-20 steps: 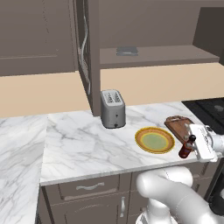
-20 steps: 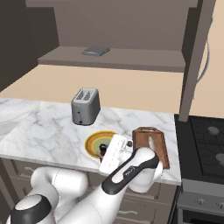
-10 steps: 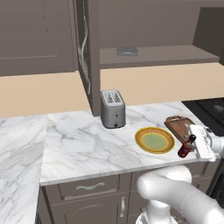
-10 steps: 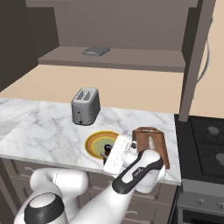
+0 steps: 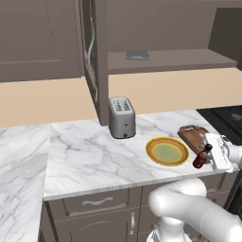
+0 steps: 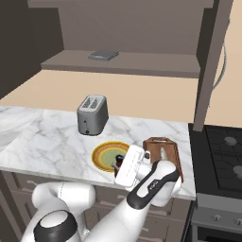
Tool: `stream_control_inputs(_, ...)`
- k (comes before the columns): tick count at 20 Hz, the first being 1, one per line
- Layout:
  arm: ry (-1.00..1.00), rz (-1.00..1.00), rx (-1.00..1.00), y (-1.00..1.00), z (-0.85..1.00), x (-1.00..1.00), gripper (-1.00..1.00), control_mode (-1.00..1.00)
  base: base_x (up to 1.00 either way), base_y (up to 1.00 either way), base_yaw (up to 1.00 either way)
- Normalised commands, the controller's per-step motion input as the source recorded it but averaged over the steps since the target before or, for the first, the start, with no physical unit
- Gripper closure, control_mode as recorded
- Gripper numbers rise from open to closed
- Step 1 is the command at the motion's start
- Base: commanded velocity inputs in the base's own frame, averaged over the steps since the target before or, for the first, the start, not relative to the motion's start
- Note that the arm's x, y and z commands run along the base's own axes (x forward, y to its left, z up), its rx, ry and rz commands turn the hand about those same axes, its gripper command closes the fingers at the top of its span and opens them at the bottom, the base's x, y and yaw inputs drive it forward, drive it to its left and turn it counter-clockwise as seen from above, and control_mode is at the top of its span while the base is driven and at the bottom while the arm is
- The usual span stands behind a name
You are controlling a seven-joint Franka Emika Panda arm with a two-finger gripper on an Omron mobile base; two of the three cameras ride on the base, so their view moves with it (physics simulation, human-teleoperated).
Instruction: Pick the fish from the plate and place it on the cutting board. Then pick the condiment bottle from the cabinet and place it next to the cutting board.
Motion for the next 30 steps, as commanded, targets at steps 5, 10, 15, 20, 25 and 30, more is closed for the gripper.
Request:
stream_control_inputs(5,0.00,-0.03,-0.02,0.00,-0.03,0.08,1.00,-1.00,0.00,0.00,0.00)
stream_control_inputs(10,0.00,-0.03,-0.03,0.00,-0.08,0.07,1.00,-1.00,0.00,0.00,0.00)
stream_control_inputs(15,0.00,-0.03,-0.05,0.00,-0.13,0.08,1.00,-1.00,0.00,0.00,0.00)
stream_control_inputs(20,0.00,-0.02,-0.04,0.00,-0.19,0.12,1.00,-1.00,0.00,0.00,0.00)
stream_control_inputs(25,0.00,-0.02,-0.04,0.00,-0.17,0.14,1.00,-1.00,0.00,0.00,0.00)
stream_control_inputs(30,0.00,-0.02,-0.01,0.00,-0.15,0.19,1.00,-1.00,0.00,0.00,0.00)
